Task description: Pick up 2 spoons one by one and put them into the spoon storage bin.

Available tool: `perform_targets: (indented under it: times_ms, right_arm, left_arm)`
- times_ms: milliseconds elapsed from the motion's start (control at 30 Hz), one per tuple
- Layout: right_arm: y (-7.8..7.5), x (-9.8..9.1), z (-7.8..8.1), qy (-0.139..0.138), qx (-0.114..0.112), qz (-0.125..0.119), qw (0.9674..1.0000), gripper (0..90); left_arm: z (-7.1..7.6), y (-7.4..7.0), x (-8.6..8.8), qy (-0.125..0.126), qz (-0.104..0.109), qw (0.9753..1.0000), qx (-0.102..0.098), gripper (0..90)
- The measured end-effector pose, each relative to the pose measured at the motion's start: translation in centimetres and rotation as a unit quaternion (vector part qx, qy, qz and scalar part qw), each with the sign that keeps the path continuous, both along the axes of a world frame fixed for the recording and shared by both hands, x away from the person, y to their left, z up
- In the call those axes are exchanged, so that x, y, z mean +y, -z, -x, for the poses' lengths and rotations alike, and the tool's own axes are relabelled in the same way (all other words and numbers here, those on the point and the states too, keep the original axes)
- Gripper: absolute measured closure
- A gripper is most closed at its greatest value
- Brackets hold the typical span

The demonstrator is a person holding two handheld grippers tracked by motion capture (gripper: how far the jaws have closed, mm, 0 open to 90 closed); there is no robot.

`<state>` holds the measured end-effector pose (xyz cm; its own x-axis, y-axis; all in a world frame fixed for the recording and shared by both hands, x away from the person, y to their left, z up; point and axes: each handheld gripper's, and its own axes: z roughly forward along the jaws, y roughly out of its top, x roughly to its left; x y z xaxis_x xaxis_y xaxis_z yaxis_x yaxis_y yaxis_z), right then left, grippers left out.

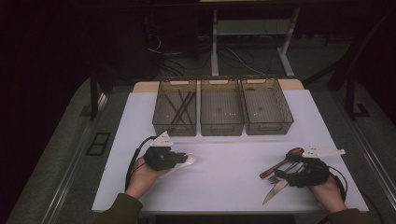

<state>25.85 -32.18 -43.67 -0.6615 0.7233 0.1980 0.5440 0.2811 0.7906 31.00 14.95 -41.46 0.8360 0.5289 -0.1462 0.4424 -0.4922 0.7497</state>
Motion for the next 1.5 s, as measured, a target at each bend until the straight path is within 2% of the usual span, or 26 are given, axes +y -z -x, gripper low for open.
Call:
perform_targets:
  times_ms: [367, 1100, 1500]
  right_arm:
    - [0.0, 0.0, 0.0, 0.0, 0.001, 0.0, 1.0, 14.0]
    - [0.0, -0.1, 0.0, 0.002, -0.001, 0.0, 1.0, 14.0]
    - [0.0, -0.2, 0.0, 0.002, 0.001, -0.002, 1.0, 14.0]
  left_arm:
    - [-0.8, -0.6, -1.0, -0.01, 0.028, 0.9995, -0.004, 82.4]
    - [-2.7, -1.8, -4.3, -0.002, 0.045, 0.9986, -0.025, 82.4]
    - [-4.4, -2.4, -5.8, -0.006, 0.051, 0.998, -0.036, 82.4]
